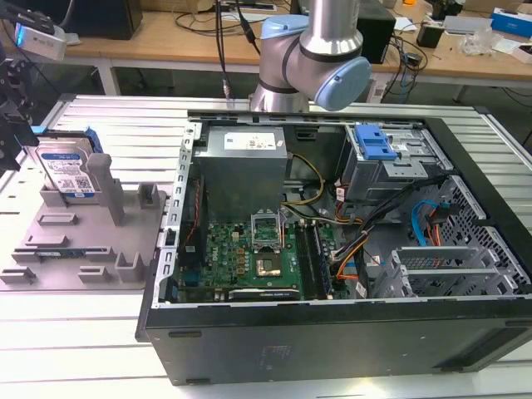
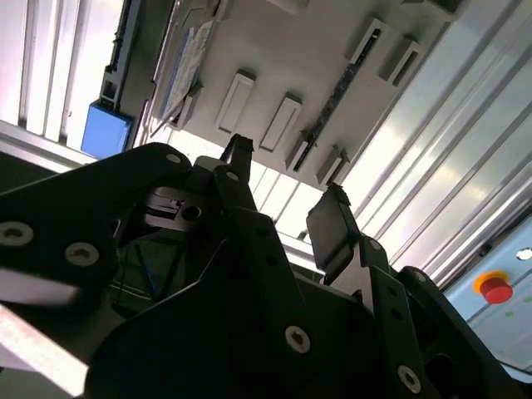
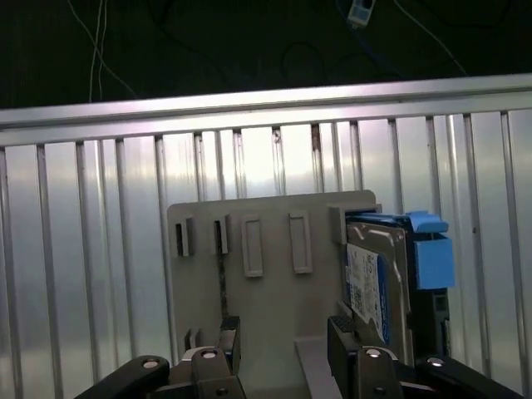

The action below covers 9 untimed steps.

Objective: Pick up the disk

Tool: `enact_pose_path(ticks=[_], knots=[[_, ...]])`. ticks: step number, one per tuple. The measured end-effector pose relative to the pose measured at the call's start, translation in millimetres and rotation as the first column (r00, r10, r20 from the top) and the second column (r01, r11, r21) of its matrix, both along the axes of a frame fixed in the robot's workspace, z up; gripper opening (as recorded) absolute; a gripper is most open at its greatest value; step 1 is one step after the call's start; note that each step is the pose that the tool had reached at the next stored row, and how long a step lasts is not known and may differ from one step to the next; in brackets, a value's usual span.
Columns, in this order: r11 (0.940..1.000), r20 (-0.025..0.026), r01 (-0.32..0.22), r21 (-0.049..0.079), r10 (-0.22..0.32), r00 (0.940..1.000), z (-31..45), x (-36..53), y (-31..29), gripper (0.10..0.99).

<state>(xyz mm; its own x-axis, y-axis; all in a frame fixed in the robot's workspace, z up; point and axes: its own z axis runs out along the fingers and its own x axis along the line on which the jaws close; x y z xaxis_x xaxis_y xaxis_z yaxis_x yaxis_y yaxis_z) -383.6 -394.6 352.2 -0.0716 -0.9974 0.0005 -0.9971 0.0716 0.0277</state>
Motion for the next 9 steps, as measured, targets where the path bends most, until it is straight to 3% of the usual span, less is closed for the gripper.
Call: enact_pose_path(ticks=[6,8,9], knots=[[0.9988,0.0012,-0.048,-0.015,0.048,0.9989,0.0,0.0,11.9,0.541],[0.9978,0.0011,-0.063,-0.02,0.063,0.998,-0.1,0.0,20.7,0.541],[0.9976,0.0008,-0.066,-0.021,0.067,0.9978,0.0,0.0,28.3,0.541]])
